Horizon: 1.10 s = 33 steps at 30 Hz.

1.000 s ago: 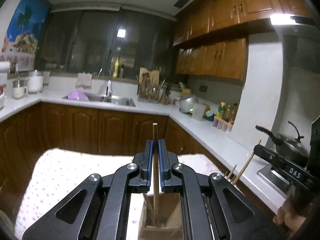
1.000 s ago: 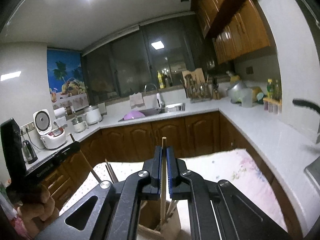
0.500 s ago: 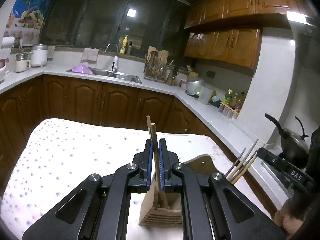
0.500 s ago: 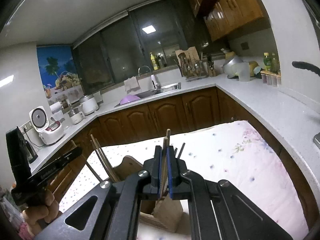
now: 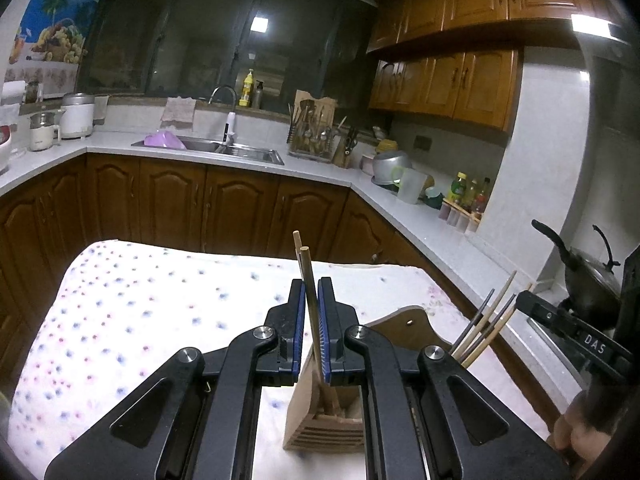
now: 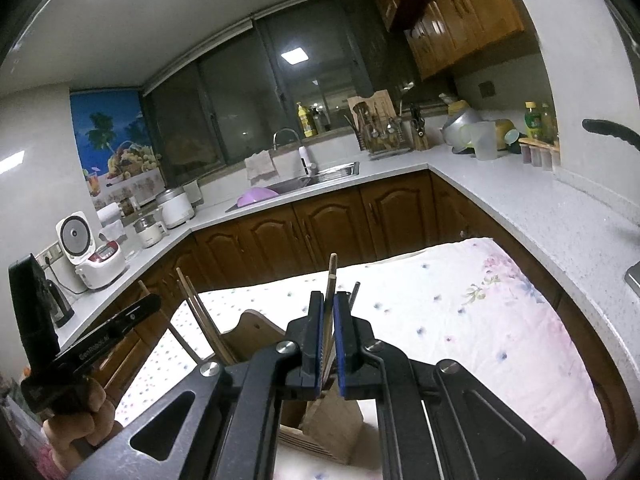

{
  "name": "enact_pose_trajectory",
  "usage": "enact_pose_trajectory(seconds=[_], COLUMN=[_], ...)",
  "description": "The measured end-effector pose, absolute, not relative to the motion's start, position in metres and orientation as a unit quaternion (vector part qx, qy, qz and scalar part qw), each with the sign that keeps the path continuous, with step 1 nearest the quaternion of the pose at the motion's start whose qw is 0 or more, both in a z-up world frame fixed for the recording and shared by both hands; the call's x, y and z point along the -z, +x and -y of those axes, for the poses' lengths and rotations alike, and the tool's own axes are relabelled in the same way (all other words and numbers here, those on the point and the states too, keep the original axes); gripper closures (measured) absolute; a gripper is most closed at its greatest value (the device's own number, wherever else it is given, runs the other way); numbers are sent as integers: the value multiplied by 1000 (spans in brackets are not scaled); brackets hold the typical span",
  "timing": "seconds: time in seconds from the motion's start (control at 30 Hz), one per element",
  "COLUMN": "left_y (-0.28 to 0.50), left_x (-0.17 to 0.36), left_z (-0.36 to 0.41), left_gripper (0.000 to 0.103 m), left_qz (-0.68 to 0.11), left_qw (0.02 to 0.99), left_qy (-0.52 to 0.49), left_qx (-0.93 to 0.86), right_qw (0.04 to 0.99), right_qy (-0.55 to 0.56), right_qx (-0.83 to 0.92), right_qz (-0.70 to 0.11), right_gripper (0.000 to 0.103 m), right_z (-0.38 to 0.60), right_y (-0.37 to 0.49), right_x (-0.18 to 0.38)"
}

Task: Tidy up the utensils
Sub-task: 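Lower both wooden chopsticks into the holder and open both tools, then withdraw both open tools away from the holder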

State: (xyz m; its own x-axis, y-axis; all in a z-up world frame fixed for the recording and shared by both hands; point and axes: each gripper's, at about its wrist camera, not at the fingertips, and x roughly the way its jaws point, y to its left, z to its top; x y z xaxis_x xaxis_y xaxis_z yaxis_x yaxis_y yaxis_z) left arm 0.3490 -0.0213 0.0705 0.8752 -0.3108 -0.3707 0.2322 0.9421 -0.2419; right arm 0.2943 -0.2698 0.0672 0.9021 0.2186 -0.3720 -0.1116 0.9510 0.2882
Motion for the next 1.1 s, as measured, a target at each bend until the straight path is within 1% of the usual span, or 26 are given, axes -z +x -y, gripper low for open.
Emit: enact_pose_trajectory(seconds=[0.5,0.53,0.57,0.67,0.73,0.77,0.8,0.83,0.87,0.9,0.93,0.97,1.0,1.03,1.07,1.1], left_y=[350,350,349,350,350,349,348,347,347,346,346,344,342,340,336,334], left_x=[-68,-69,-69,-69,-67,-66,-66,-65,-65,-65,-64,-64,-64,-63,-62,-61], left_z=[16,16,16,16,16,14,14,13,12,12,11,10,9,9,7,6], left_gripper=[97,97,97,94,82,70,63,63,62,58,55,48,38,33,24,21], left_qz=[-210,-212,-213,-215,-218,-218,-216,-215,-216,-218,-220,-220,-219,-219,-218,-216], left_qw=[963,963,963,962,961,962,962,963,962,962,961,962,963,963,965,966], left_qy=[-97,-97,-97,-97,-98,-100,-101,-102,-103,-104,-105,-105,-104,-103,-101,-100], left_qx=[138,137,137,139,137,134,131,130,130,130,128,125,121,116,107,103], right_qw=[964,964,964,963,963,963,963,962,962,962,962,962,962,961,961,962], right_qy=[140,142,142,143,145,147,151,155,159,161,161,163,165,168,169,169], right_qx=[-87,-88,-87,-86,-83,-82,-80,-80,-79,-77,-74,-73,-75,-77,-78,-79], right_qz=[-207,-207,-208,-209,-210,-210,-210,-210,-209,-207,-206,-205,-205,-204,-203,-200], right_gripper=[97,96,93,93,92,91,83,78,68,62,60,58,53,48,38,32], right_z=[272,273,272,275,276,277,278,279,281,282,282,283,284,283,284,283], right_y=[295,295,295,297,295,294,293,292,291,290,289,287,286,282,281,278], right_x=[-63,-62,-62,-61,-59,-58,-57,-56,-56,-57,-57,-57,-58,-58,-58,-58])
